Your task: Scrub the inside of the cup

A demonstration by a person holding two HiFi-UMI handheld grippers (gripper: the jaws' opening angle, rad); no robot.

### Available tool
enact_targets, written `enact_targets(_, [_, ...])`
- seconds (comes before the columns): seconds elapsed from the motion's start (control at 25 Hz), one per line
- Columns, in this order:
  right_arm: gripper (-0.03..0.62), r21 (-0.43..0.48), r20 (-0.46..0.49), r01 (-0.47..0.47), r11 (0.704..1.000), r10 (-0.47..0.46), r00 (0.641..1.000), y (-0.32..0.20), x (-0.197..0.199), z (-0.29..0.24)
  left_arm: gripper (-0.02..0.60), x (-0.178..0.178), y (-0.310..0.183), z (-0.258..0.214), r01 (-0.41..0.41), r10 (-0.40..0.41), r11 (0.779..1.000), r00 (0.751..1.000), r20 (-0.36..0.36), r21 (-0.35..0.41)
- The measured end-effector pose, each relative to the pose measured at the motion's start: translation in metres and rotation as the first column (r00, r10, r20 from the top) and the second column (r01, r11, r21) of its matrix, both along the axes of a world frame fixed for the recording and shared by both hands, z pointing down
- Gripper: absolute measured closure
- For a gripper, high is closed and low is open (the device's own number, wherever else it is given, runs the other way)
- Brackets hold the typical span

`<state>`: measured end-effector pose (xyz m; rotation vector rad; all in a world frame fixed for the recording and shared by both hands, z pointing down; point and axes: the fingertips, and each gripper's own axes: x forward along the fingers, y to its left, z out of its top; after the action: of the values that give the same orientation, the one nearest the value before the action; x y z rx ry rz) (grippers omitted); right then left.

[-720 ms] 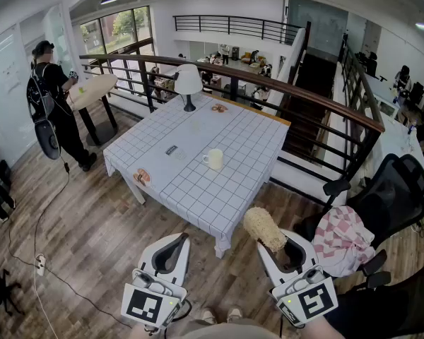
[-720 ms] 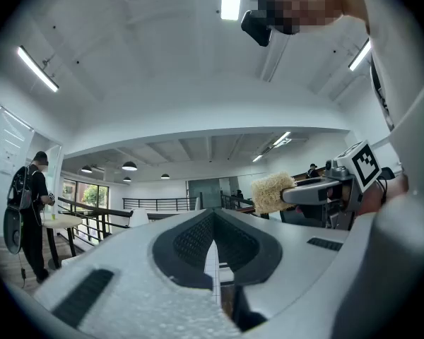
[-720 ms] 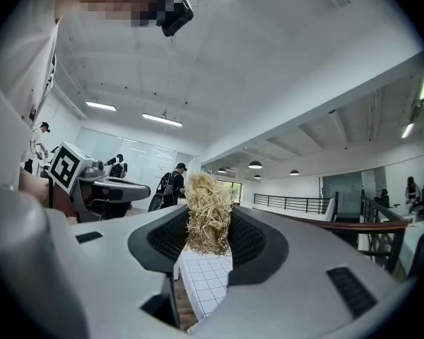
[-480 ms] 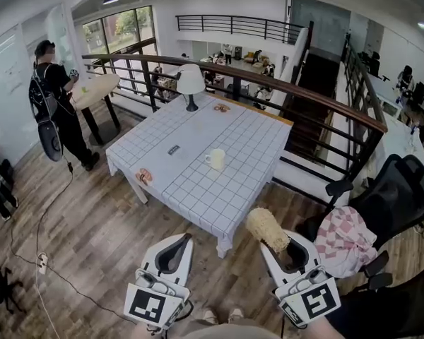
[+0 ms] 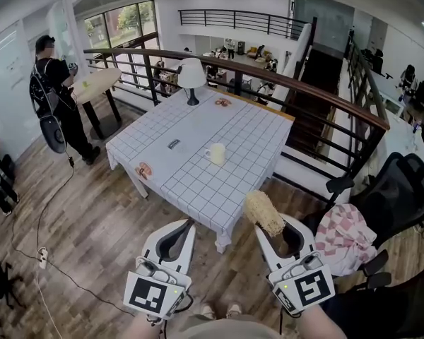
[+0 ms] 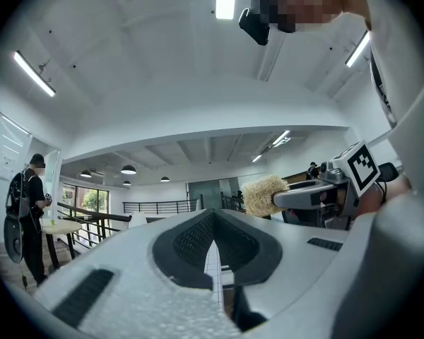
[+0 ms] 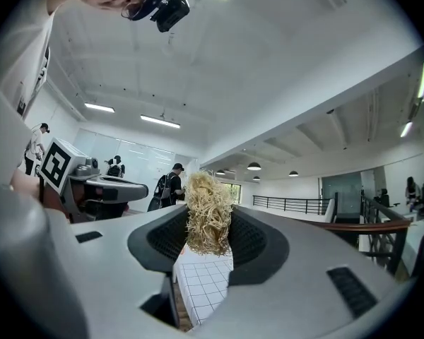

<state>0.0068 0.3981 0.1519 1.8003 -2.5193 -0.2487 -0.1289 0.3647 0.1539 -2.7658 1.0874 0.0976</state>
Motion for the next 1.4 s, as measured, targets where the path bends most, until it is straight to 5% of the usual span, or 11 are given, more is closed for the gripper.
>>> enact_targets(1.4, [0.441,-0.034,0.065,0.036,0.999,-0.034,0.997,-0.001,0.071,0.029,0.568,0.060,0.001,0.022,0.056,-0.055,0.998,0.998,0.012,-0.043])
